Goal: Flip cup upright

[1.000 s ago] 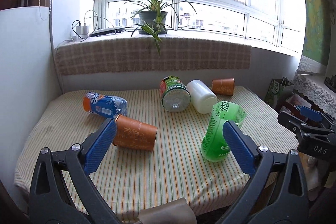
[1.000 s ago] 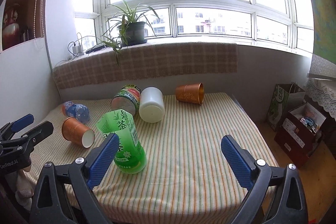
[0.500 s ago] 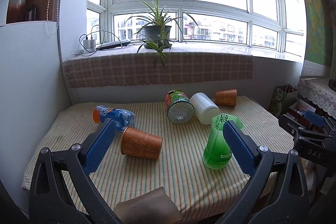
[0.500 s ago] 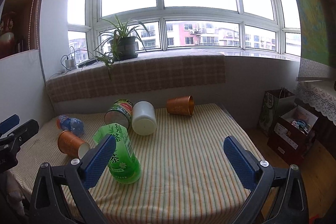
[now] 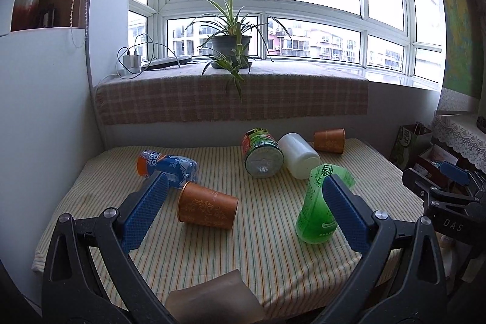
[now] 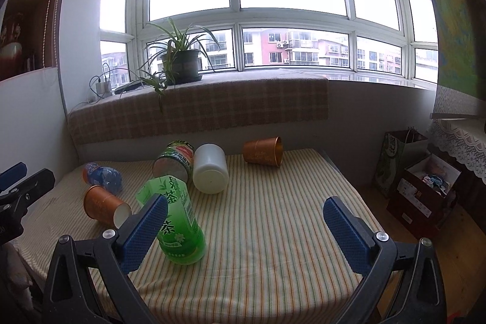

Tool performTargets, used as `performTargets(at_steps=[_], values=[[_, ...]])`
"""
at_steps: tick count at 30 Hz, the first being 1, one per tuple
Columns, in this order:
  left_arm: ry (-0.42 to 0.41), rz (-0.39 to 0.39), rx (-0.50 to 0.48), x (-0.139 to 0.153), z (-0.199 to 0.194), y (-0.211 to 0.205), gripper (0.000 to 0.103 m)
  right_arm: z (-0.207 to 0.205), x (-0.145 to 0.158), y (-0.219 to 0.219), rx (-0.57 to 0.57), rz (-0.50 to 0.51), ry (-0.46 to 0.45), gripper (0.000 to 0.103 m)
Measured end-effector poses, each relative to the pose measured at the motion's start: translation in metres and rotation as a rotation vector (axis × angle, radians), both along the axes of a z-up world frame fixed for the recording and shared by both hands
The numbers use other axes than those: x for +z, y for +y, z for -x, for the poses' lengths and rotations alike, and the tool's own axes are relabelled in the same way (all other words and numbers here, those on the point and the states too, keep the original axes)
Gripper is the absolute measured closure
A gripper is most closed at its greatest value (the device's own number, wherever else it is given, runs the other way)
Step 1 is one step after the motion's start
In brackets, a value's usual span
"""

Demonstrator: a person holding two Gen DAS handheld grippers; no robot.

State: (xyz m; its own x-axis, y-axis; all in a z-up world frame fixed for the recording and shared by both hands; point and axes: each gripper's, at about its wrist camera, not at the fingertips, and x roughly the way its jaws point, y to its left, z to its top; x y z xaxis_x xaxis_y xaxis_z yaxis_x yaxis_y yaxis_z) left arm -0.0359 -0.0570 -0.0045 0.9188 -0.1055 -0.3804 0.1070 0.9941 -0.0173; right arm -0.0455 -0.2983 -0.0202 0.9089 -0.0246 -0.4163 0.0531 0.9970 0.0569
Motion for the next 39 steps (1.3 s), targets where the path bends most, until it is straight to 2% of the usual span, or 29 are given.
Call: performTargets(at_steps=[39], values=[[0.013, 0.007, -0.001, -0.004, -0.003, 0.003, 0.000, -0.011, -0.005, 0.000, 0.007, -0.006, 0.035, 0.000]])
